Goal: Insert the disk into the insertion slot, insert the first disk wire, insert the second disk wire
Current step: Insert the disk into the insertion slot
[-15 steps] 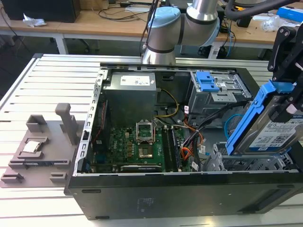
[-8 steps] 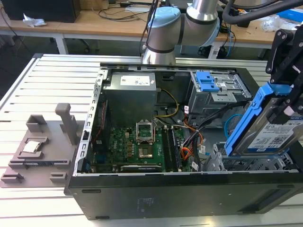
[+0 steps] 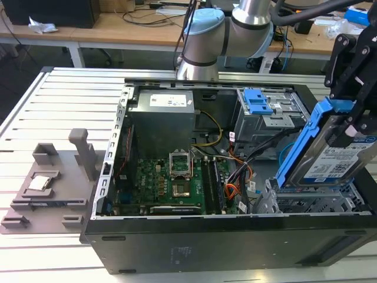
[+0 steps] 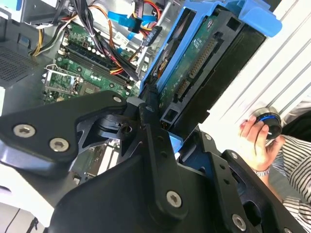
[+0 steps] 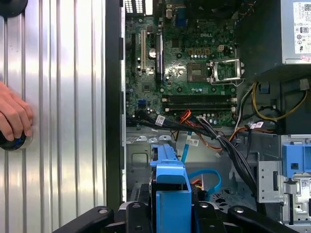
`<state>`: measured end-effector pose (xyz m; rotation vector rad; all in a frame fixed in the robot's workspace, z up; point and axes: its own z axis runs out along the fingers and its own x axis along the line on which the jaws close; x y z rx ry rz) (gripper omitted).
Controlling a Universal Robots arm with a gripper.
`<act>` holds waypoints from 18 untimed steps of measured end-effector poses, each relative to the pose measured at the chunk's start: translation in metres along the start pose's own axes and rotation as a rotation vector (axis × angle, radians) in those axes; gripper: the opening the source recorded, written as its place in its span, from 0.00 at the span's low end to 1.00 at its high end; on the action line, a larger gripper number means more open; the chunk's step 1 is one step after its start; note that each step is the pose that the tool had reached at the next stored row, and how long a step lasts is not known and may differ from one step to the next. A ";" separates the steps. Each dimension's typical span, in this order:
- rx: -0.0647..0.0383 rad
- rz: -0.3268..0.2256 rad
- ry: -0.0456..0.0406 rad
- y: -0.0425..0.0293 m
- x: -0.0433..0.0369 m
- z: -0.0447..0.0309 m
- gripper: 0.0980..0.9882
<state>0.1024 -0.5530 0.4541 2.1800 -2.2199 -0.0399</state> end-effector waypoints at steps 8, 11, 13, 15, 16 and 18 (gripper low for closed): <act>0.000 0.000 0.0004 -0.0003 -0.0003 0.0143 0.30; 0.000 0.000 0.0001 -0.0004 -0.0004 0.0171 0.30; 0.000 0.000 -0.0005 -0.0005 -0.0003 0.0200 0.30; 0.000 0.000 0.0000 -0.0007 -0.0004 0.0248 0.30; 0.000 0.000 -0.0001 -0.0008 -0.0003 0.0270 0.30; 0.000 0.000 -0.0002 -0.0010 -0.0004 0.0303 0.30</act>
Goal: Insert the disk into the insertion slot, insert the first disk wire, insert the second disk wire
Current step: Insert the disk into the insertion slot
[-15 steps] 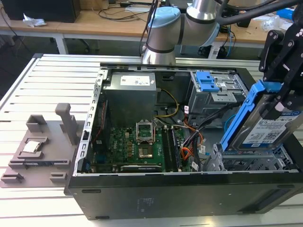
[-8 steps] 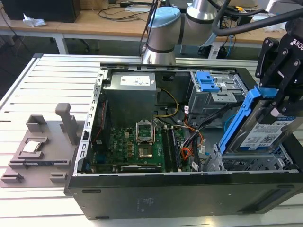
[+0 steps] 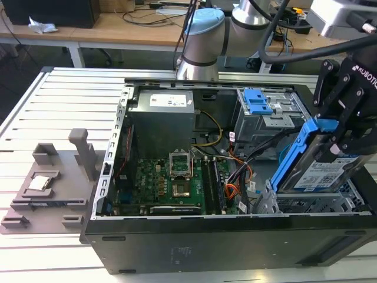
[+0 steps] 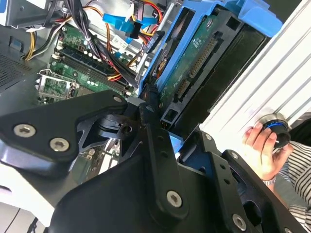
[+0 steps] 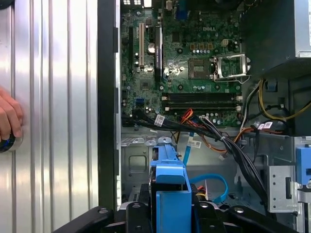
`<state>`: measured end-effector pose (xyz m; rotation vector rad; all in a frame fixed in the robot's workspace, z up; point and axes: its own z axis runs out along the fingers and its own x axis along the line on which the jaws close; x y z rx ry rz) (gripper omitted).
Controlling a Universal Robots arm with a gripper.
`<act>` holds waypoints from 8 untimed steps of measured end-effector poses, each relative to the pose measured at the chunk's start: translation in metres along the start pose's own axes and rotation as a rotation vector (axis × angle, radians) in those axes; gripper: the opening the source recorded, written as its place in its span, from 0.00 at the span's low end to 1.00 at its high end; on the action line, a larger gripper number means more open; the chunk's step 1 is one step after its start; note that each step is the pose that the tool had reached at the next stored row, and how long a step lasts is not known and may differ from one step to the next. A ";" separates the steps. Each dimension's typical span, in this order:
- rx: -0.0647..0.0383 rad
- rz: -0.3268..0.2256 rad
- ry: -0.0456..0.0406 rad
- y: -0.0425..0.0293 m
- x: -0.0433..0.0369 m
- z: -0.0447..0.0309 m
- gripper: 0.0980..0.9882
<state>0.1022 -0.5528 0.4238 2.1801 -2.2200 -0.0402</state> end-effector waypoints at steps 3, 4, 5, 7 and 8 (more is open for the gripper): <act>0.000 0.000 0.0001 -0.0002 0.0000 0.0050 0.30; 0.000 0.000 0.0001 -0.0003 0.0000 0.0065 0.30; 0.000 0.000 0.0002 -0.0003 0.0000 0.0078 0.30; 0.000 0.000 0.0002 -0.0005 0.0000 0.0135 0.30; 0.000 0.000 0.0000 -0.0006 -0.0001 0.0165 0.30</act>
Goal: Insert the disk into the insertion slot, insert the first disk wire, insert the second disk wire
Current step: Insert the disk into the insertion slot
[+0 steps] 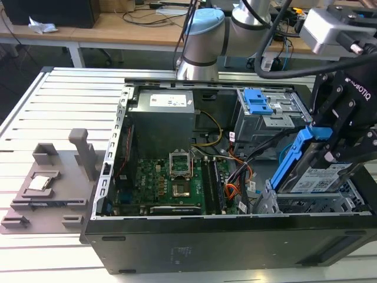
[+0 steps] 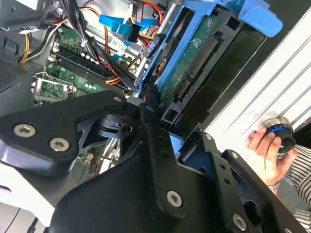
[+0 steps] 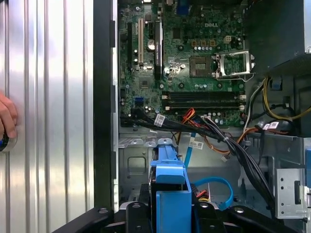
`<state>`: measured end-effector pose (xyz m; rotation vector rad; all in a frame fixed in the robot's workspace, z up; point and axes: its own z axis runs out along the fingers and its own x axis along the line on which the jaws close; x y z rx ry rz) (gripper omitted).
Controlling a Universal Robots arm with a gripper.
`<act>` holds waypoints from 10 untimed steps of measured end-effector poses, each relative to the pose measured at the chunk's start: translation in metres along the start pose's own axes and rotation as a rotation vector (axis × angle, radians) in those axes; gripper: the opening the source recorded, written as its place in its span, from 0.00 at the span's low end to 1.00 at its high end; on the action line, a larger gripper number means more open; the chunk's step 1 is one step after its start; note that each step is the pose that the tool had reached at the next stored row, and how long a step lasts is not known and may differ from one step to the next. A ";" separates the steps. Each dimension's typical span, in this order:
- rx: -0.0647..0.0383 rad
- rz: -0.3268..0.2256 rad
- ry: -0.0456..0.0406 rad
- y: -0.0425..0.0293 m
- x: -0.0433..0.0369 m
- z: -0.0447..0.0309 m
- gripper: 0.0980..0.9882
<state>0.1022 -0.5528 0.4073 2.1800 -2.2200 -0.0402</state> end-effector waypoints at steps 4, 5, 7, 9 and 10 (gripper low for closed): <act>0.000 0.000 0.0001 -0.0003 0.0000 0.0074 0.30; 0.000 0.000 0.0002 -0.0004 0.0000 0.0090 0.30; 0.000 0.000 0.0001 -0.0004 0.0000 0.0111 0.30; 0.000 0.000 0.0001 -0.0005 -0.0001 0.0134 0.30; 0.000 0.000 0.0000 -0.0006 -0.0001 0.0144 0.30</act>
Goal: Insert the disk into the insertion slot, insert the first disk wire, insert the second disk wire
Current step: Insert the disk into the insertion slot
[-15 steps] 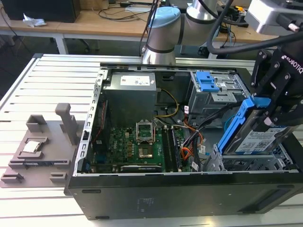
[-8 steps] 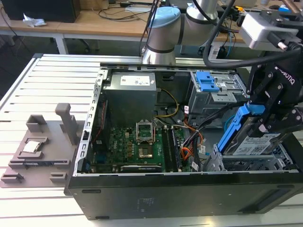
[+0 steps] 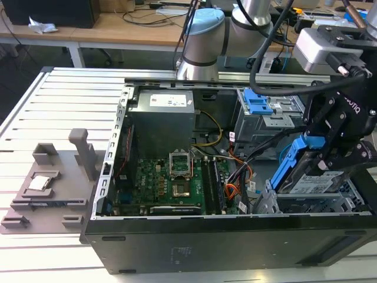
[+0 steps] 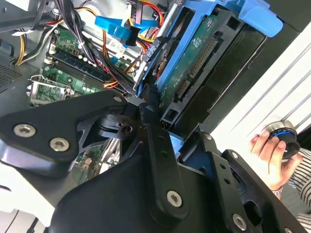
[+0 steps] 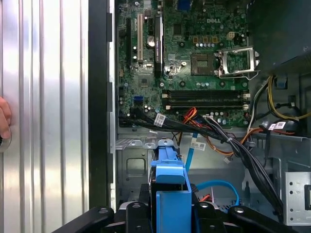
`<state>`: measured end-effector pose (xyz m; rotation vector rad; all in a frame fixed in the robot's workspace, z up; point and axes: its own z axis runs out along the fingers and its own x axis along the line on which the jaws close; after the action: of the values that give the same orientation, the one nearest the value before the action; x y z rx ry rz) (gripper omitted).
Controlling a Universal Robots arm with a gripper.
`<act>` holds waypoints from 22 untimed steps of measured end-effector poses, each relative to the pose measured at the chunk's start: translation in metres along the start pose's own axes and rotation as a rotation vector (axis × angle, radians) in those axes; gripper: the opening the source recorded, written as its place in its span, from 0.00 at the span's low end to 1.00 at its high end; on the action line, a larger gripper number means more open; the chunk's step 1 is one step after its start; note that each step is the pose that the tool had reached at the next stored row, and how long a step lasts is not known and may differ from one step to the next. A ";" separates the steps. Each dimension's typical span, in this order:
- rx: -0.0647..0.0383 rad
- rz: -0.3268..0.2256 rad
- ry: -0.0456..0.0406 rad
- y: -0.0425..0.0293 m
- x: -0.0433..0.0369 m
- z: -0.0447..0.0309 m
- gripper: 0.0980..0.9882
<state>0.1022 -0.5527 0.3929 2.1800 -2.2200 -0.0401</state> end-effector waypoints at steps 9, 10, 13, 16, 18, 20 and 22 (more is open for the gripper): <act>0.000 0.000 0.0006 -0.0003 0.0000 0.0065 0.30; 0.000 0.000 0.0006 -0.0003 0.0000 0.0065 0.30; 0.000 0.000 0.0011 -0.0002 0.0000 0.0065 0.30; 0.000 0.000 0.0016 -0.0002 0.0000 0.0065 0.31; 0.000 0.000 0.0019 -0.0002 0.0000 0.0065 0.38; 0.000 0.000 0.0022 -0.0002 0.0000 0.0065 0.38; 0.000 0.000 0.0025 -0.0003 0.0000 0.0065 0.38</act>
<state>0.1022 -0.5528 0.3864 2.1787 -2.2189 -0.0372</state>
